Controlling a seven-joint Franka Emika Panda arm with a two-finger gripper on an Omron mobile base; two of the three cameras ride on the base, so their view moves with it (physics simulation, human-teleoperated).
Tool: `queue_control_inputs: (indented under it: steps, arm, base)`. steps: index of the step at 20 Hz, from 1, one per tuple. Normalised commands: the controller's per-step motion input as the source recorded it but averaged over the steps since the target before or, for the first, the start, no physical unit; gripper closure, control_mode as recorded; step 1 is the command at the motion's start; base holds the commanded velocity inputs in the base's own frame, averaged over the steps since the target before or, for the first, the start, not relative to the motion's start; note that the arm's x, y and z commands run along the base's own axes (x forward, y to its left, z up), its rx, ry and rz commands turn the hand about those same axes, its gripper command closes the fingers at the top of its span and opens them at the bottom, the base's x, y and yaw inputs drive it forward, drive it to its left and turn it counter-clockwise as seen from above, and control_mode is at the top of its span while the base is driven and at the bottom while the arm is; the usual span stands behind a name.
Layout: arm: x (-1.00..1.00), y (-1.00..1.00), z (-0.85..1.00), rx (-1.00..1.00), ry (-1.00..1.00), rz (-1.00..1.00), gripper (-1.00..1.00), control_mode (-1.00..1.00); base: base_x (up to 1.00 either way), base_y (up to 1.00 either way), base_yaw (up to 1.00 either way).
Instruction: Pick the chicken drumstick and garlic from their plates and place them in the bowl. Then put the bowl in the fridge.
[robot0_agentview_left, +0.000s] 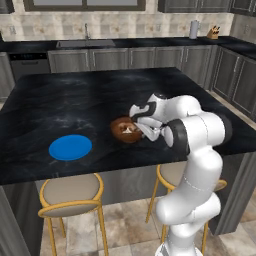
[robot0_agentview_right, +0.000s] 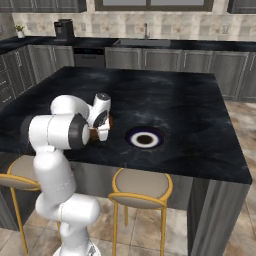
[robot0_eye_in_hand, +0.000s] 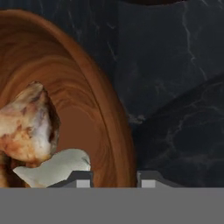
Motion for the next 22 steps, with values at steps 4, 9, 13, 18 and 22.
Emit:
queue_control_inputs:
  steps: [4,9,13,18,22]
  arm:
    - [-0.46,0.01,0.47,0.05,-0.12,0.0,1.0,-1.0]
    - [-0.6,0.02,0.38,0.03,-0.18,0.0,1.0,-1.0]
    - [-0.62,0.01,0.38,0.0,-0.07,-0.04,1.0,-1.0]
    - [-0.57,0.0,0.4,0.0,0.0,-0.12,1.0,-1.0]
    - [-0.56,-0.03,0.36,0.0,0.0,-0.21,1.0,-1.0]
  base:
    - [0.0,0.0,0.0]
    - [0.0,0.0,0.0]
    - [0.0,0.0,0.0]
    - [0.0,0.0,0.0]
    - [0.0,0.0,0.0]
